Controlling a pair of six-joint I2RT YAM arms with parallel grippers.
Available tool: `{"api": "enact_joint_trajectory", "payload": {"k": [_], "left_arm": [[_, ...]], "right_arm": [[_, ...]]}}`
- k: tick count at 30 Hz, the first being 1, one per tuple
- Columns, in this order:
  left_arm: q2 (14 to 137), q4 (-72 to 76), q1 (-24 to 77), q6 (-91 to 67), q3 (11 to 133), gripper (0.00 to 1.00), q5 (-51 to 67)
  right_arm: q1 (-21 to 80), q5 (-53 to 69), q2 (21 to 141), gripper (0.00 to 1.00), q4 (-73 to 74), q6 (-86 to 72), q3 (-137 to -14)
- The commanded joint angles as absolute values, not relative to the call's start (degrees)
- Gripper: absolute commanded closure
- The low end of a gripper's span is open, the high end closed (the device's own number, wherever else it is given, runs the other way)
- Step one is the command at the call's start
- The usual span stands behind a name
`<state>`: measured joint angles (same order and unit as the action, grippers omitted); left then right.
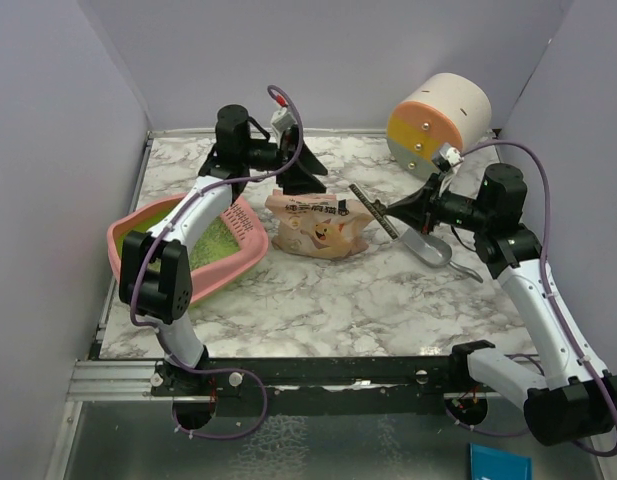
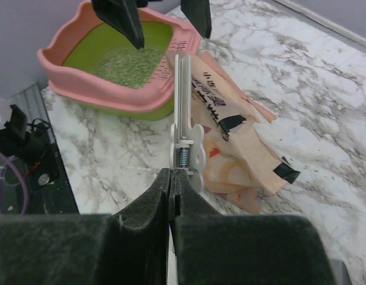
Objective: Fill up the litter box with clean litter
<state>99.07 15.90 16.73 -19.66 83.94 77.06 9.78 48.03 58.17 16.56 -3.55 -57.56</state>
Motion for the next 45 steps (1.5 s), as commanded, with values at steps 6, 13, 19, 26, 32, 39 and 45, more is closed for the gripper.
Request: {"api": "enact_joint_trajectory", "payload": {"k": [6,13,19,26,32,39,45], "left_arm": [[97.7,19.2,20.4,-21.5,80.3,0.3,84.2],[99.2,19.2,22.6,-21.9,81.9,0.31,82.6],[101.6,19.3,25.2,-23.5,84.7,0.38,82.4],[102.6,19.5,26.1,-24.8,84.7,0.47,84.2],[102.5,19.5,25.4,-25.0,83.5,0.49,83.2],[103.1,19.6,25.4,-26.2,84.4,0.62,83.9],[103.4,19.5,25.5,-26.5,83.9,0.64,84.1]], "right_arm": [[10.8,57.9,59.1,0.99,17.1,-1.8,-57.8],[12.3,58.0,60.7,0.99,15.7,-2.2,-56.9],[13.2,56.8,62.1,0.99,15.0,-2.4,-56.9],[13.4,54.2,61.7,0.99,15.3,-2.1,-56.8],[13.5,53.5,61.3,0.99,15.3,-2.3,-56.9],[13.5,52.0,61.4,0.99,14.6,-2.7,-56.5],[13.5,51.4,61.2,0.99,14.6,-2.7,-56.6]]}}
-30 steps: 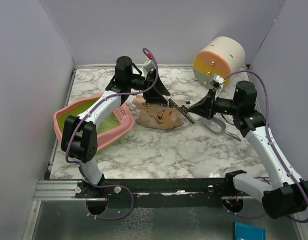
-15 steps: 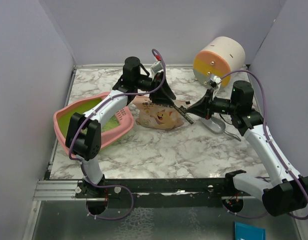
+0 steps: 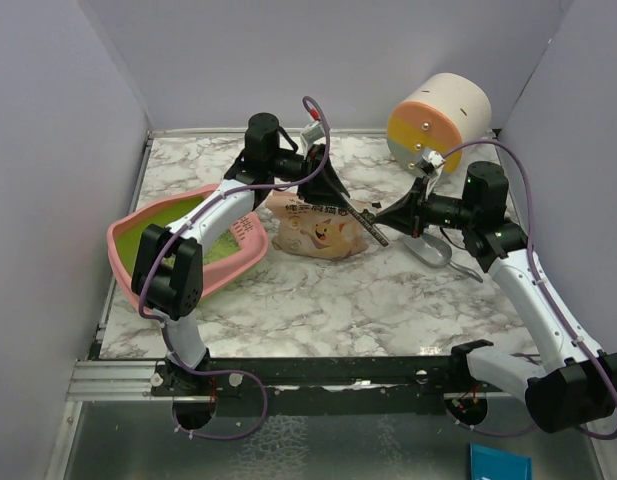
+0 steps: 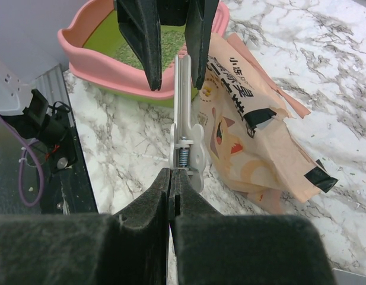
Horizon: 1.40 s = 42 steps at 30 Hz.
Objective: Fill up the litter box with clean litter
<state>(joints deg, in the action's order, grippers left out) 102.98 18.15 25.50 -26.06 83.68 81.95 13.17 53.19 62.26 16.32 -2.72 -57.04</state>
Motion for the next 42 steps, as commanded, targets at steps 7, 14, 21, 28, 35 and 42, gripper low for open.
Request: {"api": "enact_joint_trajectory", "payload": {"k": [7,14,21,28,35,42], "left_arm": [[103.4,19.5,25.5,-26.6,83.7,0.9,84.1],[103.3,19.5,25.5,-26.2,83.4,1.0,84.6],[102.2,19.5,25.5,-24.7,82.4,1.0,85.1],[100.3,19.4,25.5,-23.2,81.7,1.0,85.8],[99.9,19.4,25.7,-22.9,82.1,1.0,85.6],[100.0,19.5,26.0,-23.1,82.6,1.0,85.2]], "right_arm": [[13.5,51.5,61.2,0.99,14.1,-3.3,-56.8],[13.5,50.5,61.4,0.95,14.8,-3.8,-57.5],[13.5,48.4,63.6,0.52,21.1,-1.4,-62.2],[13.5,51.9,65.3,0.49,20.5,-1.4,-62.6],[13.5,57.9,66.7,0.51,18.9,-1.7,-60.8],[13.5,59.8,67.7,0.65,18.1,-2.1,-60.5]]}}
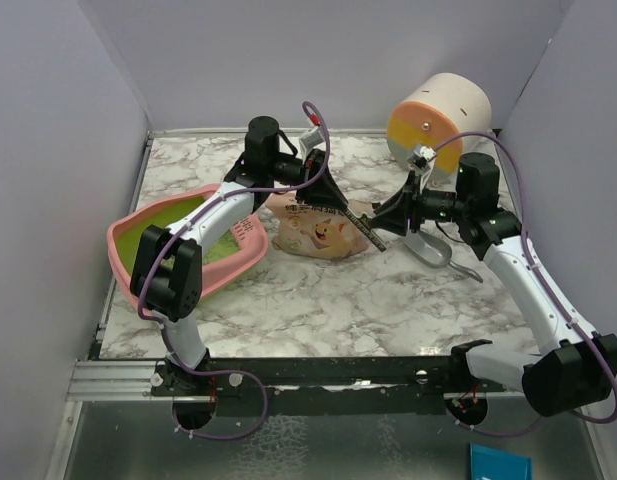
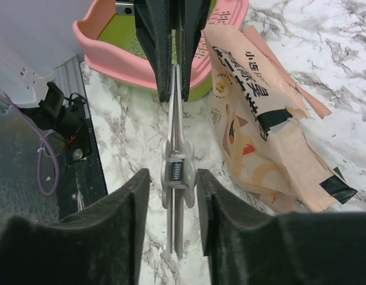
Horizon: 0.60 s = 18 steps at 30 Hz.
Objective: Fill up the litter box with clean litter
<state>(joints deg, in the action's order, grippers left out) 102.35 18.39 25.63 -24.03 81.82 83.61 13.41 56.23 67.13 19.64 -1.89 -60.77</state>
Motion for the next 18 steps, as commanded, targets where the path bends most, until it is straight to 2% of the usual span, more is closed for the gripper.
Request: {"api": "enact_joint_trajectory", "payload": {"k": [1,10,11,14,18], "left_arm": [[100.1,19.4,26.0,-23.0,82.7,1.0,85.1],[100.1,19.4,26.3,-23.4,82.8,1.0,84.8],[100.1,19.4,26.4,-23.4,83.0,1.0,84.8],[100.3,19.4,26.5,-23.5,83.4,1.0,84.4],[100.6,19.5,26.5,-23.6,83.6,1.0,84.0]], "right_arm": [[13.5,60.6,68.0,0.68,18.1,-2.2,-60.5],[13.7,60.7,68.3,0.91,18.3,-2.5,-60.6],[13.7,61.1,68.5,0.89,18.4,-2.5,-60.7],[13.9,61.3,68.7,0.75,18.4,-2.6,-60.7],[14.4,61.8,68.4,0.64,18.0,-2.6,-60.3]]}}
